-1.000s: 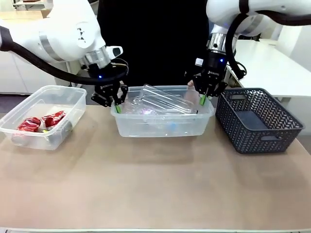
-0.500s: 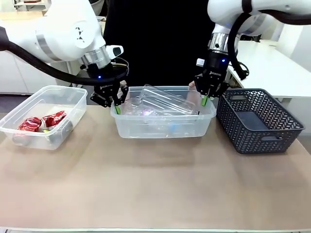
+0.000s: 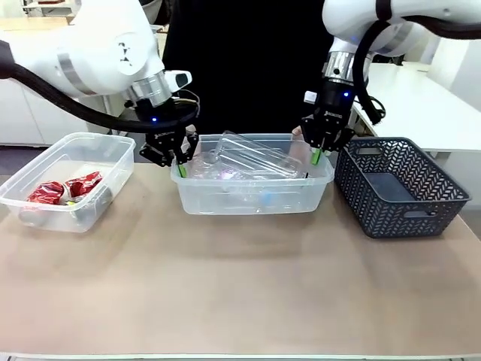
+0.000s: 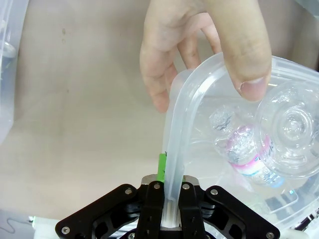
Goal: Sort the waste into each basket.
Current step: Release the Organizing box you were holding.
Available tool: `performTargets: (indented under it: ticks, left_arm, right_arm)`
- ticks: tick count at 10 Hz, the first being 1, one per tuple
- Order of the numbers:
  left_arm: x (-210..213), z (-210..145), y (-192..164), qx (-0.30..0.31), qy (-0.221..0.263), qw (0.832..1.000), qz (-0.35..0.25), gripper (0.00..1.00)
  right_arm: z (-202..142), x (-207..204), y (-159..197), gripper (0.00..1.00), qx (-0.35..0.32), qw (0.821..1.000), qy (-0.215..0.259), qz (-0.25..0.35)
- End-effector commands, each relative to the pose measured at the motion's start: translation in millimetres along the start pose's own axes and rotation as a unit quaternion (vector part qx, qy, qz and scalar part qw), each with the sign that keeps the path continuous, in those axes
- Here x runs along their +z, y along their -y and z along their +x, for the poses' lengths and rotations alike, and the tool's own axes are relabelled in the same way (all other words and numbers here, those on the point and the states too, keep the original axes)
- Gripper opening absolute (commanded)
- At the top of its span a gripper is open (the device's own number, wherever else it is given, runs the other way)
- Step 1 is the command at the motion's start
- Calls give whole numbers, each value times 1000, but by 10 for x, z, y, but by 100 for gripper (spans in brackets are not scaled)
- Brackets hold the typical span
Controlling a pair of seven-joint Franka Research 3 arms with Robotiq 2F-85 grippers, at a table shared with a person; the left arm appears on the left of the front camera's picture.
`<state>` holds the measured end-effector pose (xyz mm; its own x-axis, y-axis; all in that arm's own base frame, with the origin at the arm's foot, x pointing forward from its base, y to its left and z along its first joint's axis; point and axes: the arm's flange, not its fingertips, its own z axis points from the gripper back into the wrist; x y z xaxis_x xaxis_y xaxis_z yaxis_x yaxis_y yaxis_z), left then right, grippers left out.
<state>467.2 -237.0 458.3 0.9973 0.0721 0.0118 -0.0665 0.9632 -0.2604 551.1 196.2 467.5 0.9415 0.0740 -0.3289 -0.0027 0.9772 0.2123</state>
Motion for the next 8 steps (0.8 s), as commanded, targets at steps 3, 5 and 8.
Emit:
performTargets:
  ticks: [3, 5, 8]
  left_arm:
    - [273, 19, -26, -13, 16, 999, -25, 100]
    - [485, 12, -118, -6, 46, 998, -36, 100]
    - [747, -68, -283, -7, 78, 994, -70, 100]
  right_arm:
    - [-309, 170, -58, 85, 54, 991, 121, 35]
    - [-459, 290, -9, 100, 81, 981, 164, 61]
    - [-712, 453, 86, 100, 105, 966, 224, 69]
